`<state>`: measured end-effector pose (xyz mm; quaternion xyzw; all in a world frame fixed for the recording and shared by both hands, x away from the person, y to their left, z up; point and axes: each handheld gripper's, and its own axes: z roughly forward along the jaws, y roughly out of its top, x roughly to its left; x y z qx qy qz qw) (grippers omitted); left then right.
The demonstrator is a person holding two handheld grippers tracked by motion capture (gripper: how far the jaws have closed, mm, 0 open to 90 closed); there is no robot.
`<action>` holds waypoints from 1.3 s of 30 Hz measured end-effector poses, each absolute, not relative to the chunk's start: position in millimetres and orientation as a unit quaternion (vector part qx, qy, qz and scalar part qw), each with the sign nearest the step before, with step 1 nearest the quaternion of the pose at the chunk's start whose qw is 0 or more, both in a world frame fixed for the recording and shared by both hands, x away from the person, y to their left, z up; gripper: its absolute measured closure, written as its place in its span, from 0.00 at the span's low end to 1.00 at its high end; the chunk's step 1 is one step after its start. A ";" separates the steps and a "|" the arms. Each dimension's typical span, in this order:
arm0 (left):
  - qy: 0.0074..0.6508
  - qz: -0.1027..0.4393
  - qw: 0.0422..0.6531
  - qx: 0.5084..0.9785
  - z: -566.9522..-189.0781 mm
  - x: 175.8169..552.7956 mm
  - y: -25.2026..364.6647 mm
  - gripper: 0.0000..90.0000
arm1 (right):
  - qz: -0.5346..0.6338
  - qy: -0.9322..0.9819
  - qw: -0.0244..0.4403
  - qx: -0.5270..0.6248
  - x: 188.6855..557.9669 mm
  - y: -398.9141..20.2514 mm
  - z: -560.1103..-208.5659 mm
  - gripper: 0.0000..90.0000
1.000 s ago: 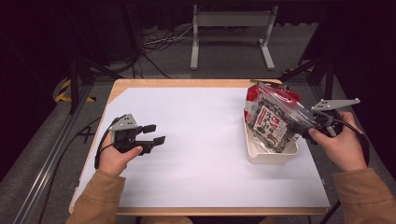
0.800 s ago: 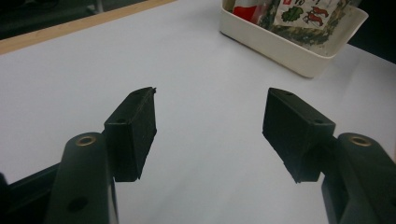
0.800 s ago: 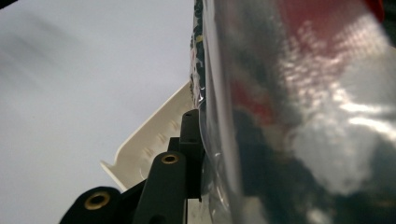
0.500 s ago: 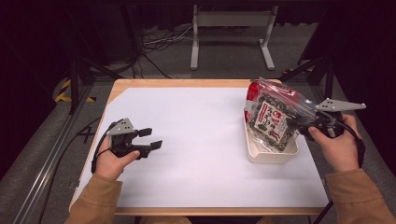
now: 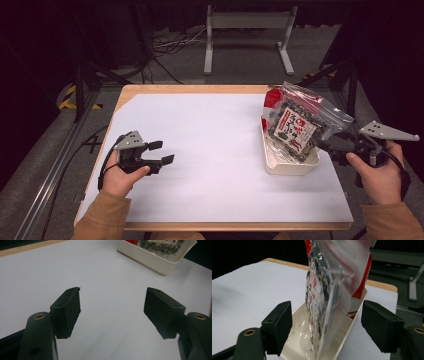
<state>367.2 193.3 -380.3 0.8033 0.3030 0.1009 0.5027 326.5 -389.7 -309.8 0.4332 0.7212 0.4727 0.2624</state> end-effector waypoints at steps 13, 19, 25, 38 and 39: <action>0.313 0.125 0.505 0.794 -389.3 325.7 215.7 0.32 | 0.471 0.720 0.275 0.429 285.3 -375.3 -341.4 0.29; 0.323 0.135 0.513 0.784 -396.6 310.7 231.1 0.32 | 0.481 0.732 0.268 0.402 279.6 -359.3 -363.5 0.28; 0.323 0.141 0.522 0.777 -402.7 302.2 238.7 0.32 | 0.494 0.732 0.261 0.389 282.4 -350.4 -384.4 0.28; 0.320 0.154 0.539 0.764 -412.7 294.8 241.8 0.31 | 0.511 0.722 0.285 0.368 281.6 -344.9 -401.4 0.26; 0.320 0.155 0.539 0.764 -412.9 294.9 241.8 0.31 | 0.511 0.722 0.286 0.369 281.3 -345.1 -401.1 0.26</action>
